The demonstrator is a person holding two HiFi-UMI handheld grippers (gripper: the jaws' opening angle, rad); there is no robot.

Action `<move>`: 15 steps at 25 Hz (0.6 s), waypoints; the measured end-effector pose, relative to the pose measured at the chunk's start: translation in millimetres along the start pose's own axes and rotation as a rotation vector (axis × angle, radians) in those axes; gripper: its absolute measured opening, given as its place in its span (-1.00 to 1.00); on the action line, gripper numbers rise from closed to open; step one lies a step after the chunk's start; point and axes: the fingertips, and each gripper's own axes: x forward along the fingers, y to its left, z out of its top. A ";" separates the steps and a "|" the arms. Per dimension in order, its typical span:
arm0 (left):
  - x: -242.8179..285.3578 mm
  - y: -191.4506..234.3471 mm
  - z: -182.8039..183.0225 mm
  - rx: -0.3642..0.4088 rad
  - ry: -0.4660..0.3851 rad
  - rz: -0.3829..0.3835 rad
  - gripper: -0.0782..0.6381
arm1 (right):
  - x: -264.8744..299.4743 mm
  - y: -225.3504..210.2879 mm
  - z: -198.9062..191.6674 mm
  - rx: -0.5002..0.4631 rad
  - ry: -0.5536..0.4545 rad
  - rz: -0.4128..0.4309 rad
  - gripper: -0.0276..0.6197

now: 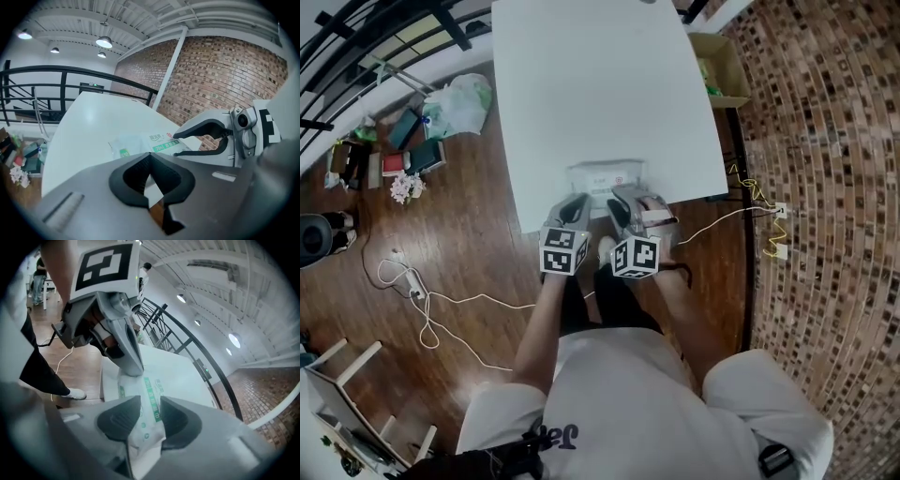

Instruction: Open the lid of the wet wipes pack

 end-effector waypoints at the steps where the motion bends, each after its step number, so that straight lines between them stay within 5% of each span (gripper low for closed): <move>1: 0.2 0.4 0.3 0.000 -0.001 -0.002 -0.73 | 2.4 0.0 1.1 -0.021 0.008 -0.005 -0.54; 6: 1.2 2.5 2.6 -0.015 -0.005 -0.001 -0.74 | 5.2 6.1 4.6 -0.156 0.022 -0.064 -0.79; 15: 3.4 -0.1 2.5 -0.038 -0.024 -0.023 -0.74 | -4.7 -2.4 5.2 -0.136 0.003 -0.164 -0.90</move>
